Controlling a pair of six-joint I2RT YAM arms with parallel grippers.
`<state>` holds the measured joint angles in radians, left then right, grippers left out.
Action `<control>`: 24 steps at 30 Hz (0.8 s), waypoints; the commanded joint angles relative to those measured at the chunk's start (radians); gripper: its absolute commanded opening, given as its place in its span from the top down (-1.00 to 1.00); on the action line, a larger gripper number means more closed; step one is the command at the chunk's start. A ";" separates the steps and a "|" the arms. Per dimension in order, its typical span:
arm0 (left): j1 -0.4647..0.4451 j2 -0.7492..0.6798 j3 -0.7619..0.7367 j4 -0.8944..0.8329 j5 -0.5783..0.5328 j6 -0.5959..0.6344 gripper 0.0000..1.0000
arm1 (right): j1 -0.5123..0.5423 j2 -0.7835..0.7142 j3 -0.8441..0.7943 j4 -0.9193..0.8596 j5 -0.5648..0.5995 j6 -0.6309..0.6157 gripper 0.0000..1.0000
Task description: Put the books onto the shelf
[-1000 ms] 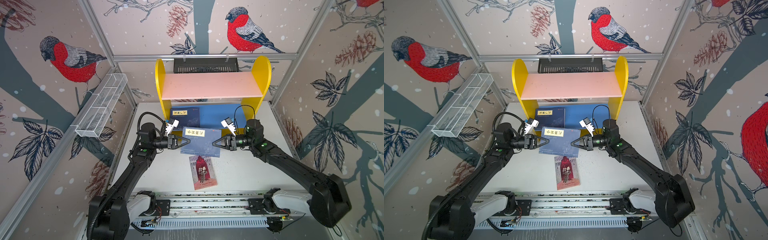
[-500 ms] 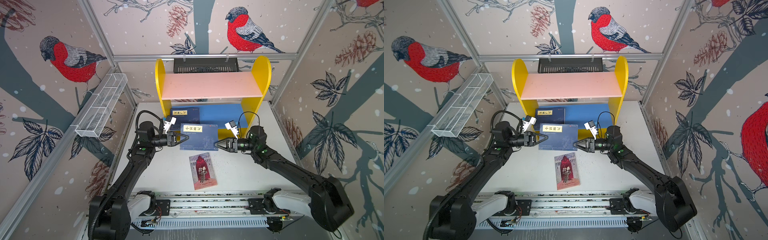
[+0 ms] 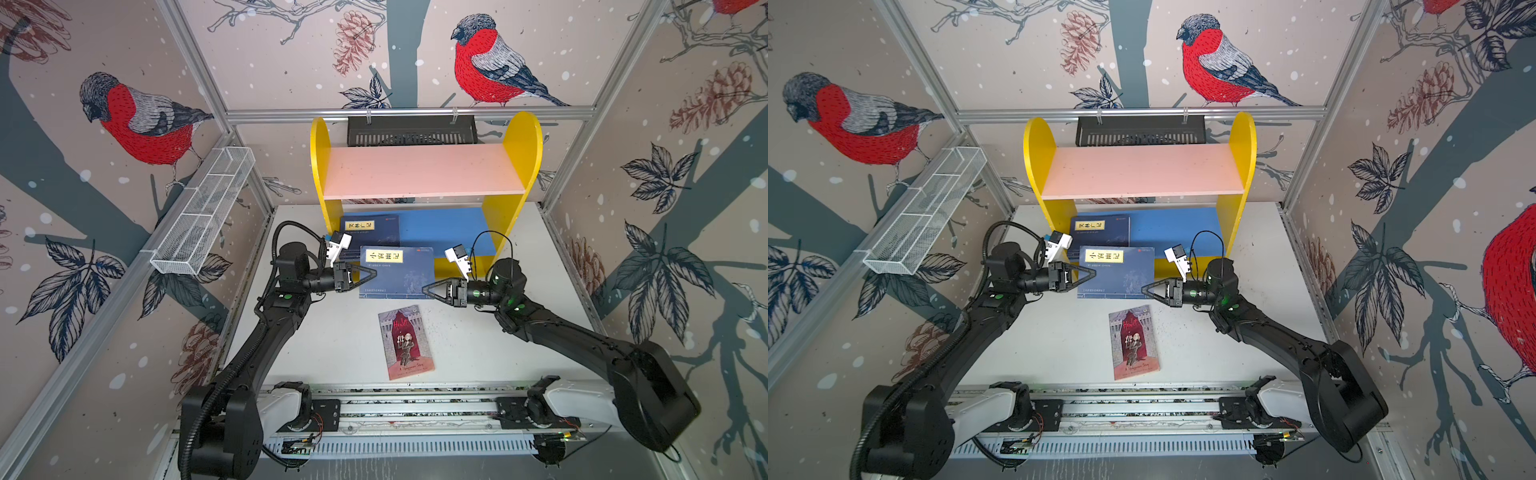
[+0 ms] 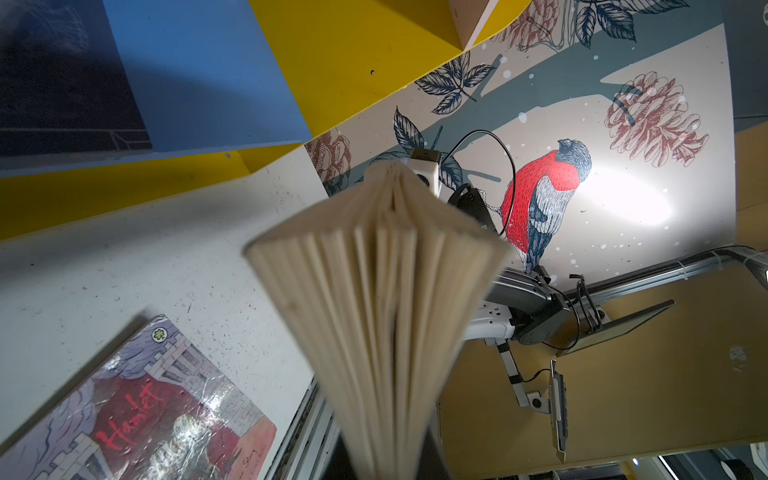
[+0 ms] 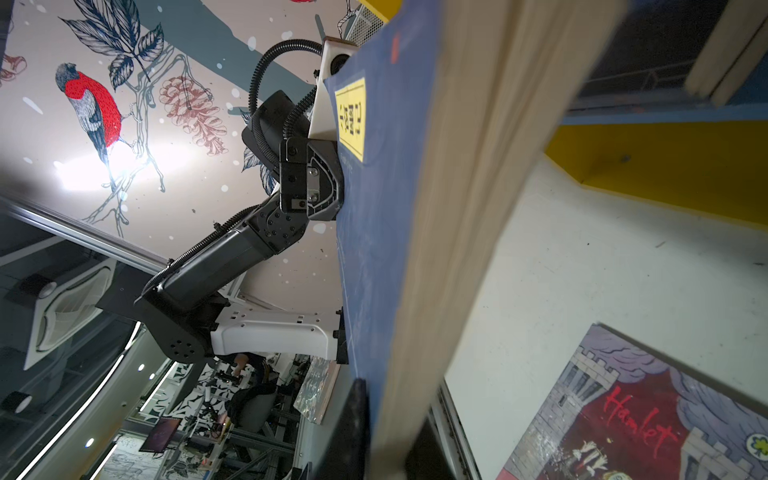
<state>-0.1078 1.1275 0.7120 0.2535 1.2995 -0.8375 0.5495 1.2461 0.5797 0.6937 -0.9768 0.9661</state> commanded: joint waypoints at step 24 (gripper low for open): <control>0.064 -0.051 0.241 -0.645 -0.489 0.666 -0.15 | -0.137 0.332 0.411 -0.257 0.000 -0.150 0.99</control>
<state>-0.0471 1.0801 0.9428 -0.3592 0.8398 -0.2268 0.4118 1.5398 0.9436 0.4408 -0.9512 0.8539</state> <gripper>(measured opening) 0.577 0.116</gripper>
